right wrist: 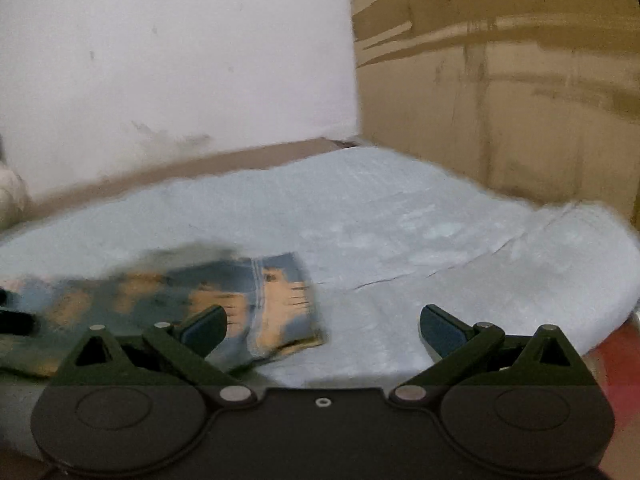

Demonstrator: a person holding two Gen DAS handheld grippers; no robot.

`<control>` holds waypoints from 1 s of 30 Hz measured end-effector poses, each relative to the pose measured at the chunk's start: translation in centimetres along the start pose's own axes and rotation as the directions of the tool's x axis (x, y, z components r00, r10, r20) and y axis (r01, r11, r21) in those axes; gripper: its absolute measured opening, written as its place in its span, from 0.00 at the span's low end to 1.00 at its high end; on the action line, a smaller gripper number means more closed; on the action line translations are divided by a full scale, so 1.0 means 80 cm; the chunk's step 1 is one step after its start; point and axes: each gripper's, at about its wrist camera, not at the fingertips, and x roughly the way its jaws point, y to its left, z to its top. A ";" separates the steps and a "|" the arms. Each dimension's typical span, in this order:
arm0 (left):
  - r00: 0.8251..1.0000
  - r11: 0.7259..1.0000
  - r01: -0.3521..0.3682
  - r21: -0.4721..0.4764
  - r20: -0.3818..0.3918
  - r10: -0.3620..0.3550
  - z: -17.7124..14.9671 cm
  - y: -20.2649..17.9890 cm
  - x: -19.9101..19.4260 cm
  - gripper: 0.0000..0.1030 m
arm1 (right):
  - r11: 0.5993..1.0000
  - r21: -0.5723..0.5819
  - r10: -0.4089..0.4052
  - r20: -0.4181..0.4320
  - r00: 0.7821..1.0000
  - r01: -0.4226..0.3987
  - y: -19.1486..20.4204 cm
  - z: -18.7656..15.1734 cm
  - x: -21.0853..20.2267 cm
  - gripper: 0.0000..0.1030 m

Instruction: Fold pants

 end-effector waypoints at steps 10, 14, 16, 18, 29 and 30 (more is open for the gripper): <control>0.997 0.999 0.043 -0.026 -0.067 -0.045 0.018 -0.031 0.059 1.00 | 0.958 0.200 0.228 -0.091 0.969 -0.207 -0.011 0.005 -0.003 0.98; 0.994 0.999 0.040 -0.022 -0.103 -0.042 0.013 -0.028 0.070 1.00 | 0.939 0.262 0.250 -0.084 0.965 -0.221 -0.013 0.007 0.008 0.93; 0.992 0.998 0.049 -0.032 -0.118 -0.053 0.013 -0.026 0.073 1.00 | 0.931 0.305 0.235 -0.078 0.969 -0.202 -0.017 0.008 0.013 0.91; 0.988 0.996 0.063 -0.059 -0.138 -0.070 0.017 -0.021 0.076 1.00 | 0.918 0.352 0.218 -0.061 0.974 -0.183 -0.021 0.007 0.016 0.86; 0.923 0.889 0.324 -0.323 -0.097 -0.371 0.057 0.006 0.071 1.00 | 0.917 0.393 0.084 -0.031 0.996 -0.065 -0.020 0.000 0.015 0.24; 0.906 0.865 0.364 -0.344 -0.083 -0.415 0.061 0.005 0.073 1.00 | 0.929 0.364 0.078 -0.034 0.996 -0.060 -0.015 0.002 0.014 0.20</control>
